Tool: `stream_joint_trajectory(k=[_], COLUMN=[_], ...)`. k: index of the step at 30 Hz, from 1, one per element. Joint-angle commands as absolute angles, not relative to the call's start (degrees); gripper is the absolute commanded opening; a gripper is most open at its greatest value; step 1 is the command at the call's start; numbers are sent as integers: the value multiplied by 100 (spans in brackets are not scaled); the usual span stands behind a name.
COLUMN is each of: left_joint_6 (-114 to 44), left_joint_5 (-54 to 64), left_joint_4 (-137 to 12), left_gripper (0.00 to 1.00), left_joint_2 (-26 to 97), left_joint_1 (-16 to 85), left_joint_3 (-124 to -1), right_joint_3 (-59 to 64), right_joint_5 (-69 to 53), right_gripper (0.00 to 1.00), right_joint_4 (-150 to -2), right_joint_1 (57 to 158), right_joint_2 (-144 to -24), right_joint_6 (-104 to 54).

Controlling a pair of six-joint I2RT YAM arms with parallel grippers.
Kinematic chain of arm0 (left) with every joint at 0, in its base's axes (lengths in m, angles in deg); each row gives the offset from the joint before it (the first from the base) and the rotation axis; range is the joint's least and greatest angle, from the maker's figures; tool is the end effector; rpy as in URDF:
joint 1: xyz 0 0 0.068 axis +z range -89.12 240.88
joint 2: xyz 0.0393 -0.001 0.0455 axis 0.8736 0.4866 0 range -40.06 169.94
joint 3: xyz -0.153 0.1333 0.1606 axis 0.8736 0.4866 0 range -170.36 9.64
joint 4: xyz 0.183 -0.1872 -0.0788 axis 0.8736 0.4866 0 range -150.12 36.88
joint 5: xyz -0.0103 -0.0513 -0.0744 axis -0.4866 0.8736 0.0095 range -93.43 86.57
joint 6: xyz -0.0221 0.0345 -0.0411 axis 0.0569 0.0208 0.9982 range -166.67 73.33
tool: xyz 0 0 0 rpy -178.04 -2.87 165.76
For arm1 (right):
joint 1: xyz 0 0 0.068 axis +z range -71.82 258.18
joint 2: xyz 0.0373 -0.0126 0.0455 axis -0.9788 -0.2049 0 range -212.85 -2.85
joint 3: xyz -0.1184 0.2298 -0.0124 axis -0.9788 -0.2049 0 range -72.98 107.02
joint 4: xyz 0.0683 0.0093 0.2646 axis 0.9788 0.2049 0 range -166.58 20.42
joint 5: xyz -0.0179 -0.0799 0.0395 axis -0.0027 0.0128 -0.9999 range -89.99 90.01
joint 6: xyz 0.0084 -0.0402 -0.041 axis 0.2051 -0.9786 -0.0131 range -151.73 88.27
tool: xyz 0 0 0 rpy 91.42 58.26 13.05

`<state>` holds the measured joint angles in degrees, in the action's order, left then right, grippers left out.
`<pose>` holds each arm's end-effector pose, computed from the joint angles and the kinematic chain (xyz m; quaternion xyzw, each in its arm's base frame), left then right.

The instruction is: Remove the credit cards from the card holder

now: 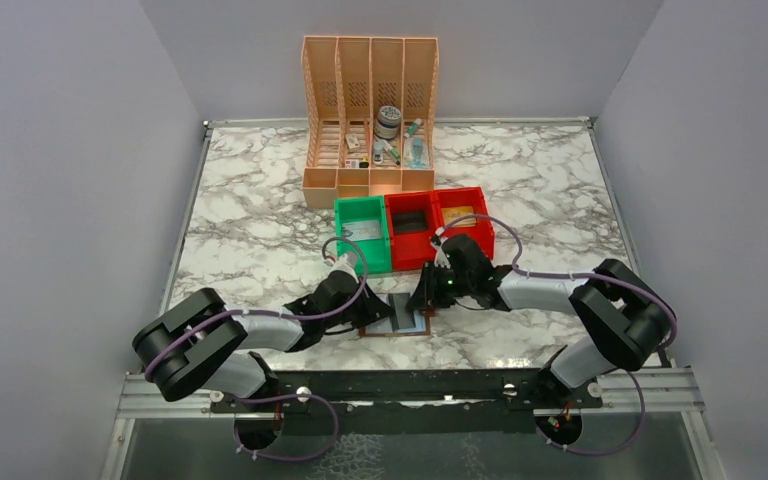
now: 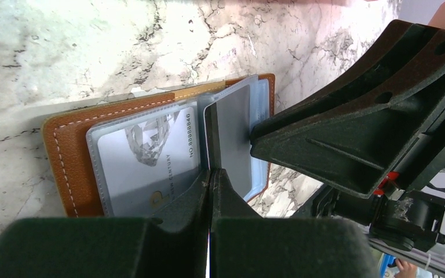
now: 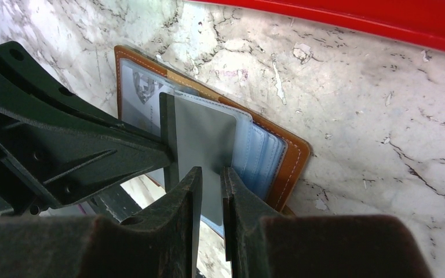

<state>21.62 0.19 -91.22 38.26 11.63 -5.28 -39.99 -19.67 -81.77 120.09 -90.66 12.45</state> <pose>0.1520 -0.1807 0.0925 -0.1298 0.8659 -0.4267 0.2263 0.2000 0.1983 0.1005 -0.0407 0.9257 0.3494 0.1389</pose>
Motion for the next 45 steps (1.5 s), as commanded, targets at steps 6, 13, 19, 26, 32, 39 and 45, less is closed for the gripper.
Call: stream_joint_trajectory(k=[6,13,19,26,32,39,45], left_joint_6=[1927,1970,1934,1673,1331,802,506], left_joint_5=[509,557,507,518,358,149,292], left_joint_4=[-9194,-9194,-8880,-8166,-7207,-5922,-5699], left_gripper=[21,5,4,3,0,0,0], left_joint_2=[3962,3969,3607,3283,2760,1896,1559], left_joint_1=[1193,1247,1378,1500,1540,1670,1793], left_joint_3=[-881,-878,-724,-788,-1028,-1454,-1667], right_joint_3=[-4092,-4073,-4029,-3977,-3847,-3885,-3556], right_joint_5=[-1406,-1320,-1166,-1115,-1106,-1039,-775], right_gripper=[20,20,20,20,21,31,58], right_joint_4=[-7347,-7317,-7224,-7186,-7126,-7651,-7537], right_joint_1=[12023,12001,11959,11935,11914,11895,11680], right_joint_2=[-9364,-9379,-9425,-9375,-9228,-8272,-7516], right_joint_6=[1140,1166,1170,1161,1033,619,450])
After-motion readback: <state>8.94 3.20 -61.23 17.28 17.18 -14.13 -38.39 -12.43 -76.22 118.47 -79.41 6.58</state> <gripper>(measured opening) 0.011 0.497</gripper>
